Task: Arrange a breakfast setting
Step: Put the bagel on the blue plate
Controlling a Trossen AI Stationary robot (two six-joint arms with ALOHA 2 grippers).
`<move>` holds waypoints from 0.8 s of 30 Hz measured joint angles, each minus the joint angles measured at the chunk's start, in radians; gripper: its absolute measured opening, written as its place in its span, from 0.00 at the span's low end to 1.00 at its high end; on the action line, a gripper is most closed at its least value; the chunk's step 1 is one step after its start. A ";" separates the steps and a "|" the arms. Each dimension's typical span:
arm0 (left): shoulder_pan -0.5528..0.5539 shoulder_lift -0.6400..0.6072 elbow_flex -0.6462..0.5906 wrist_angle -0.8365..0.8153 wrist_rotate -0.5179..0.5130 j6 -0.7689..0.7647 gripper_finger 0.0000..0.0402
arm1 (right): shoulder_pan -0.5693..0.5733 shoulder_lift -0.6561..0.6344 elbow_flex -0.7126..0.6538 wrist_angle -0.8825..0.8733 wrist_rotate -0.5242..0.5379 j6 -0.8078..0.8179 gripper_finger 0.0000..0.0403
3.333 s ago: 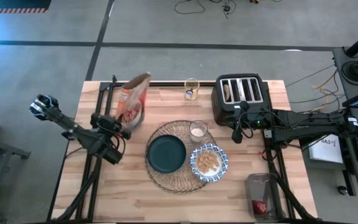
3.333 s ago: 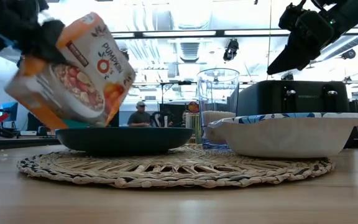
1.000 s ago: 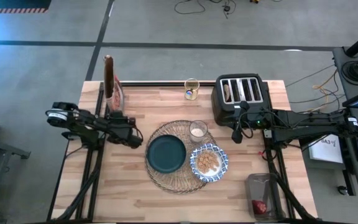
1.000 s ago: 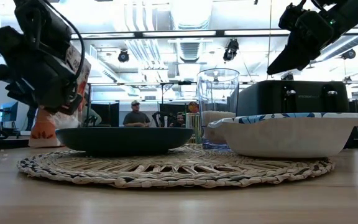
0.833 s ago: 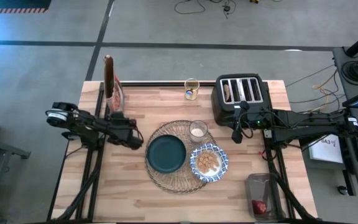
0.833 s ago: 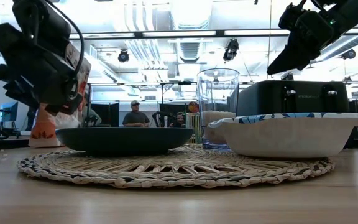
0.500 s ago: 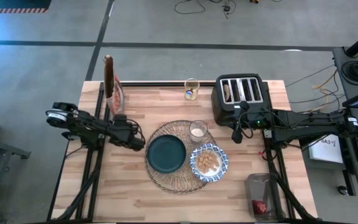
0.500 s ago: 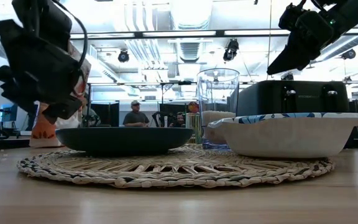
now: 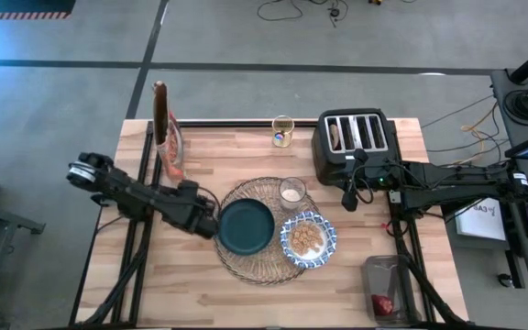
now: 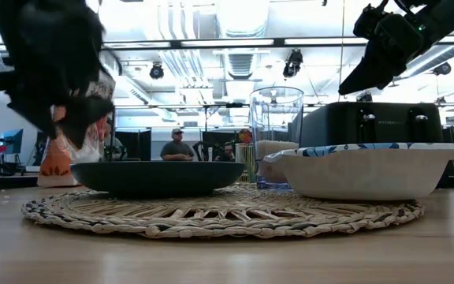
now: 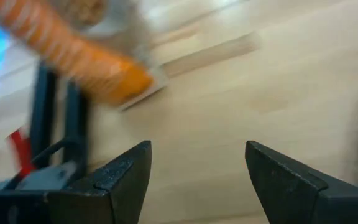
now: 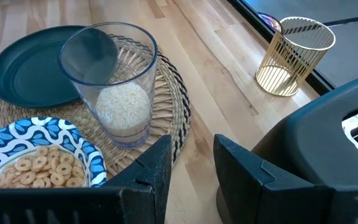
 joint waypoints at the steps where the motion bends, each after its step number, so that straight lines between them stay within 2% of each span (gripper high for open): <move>1: -0.025 0.000 0.016 0.007 -0.030 0.001 0.60 | 0.000 0.000 0.000 0.000 0.000 0.000 0.28; 4: -0.090 0.000 0.067 0.033 -0.089 0.028 0.60 | 0.000 0.000 0.000 0.000 0.000 0.000 0.28; 8: -0.142 0.000 0.136 0.099 -0.127 0.168 0.60 | 0.000 0.000 0.000 0.000 0.000 0.000 0.28; 15: -0.160 0.000 0.232 0.183 -0.156 0.384 0.60 | 0.000 0.000 0.000 0.000 0.000 0.000 0.28; 24: -0.159 0.000 0.250 0.237 -0.255 0.586 0.60 | 0.000 0.000 0.000 0.000 0.000 0.000 0.28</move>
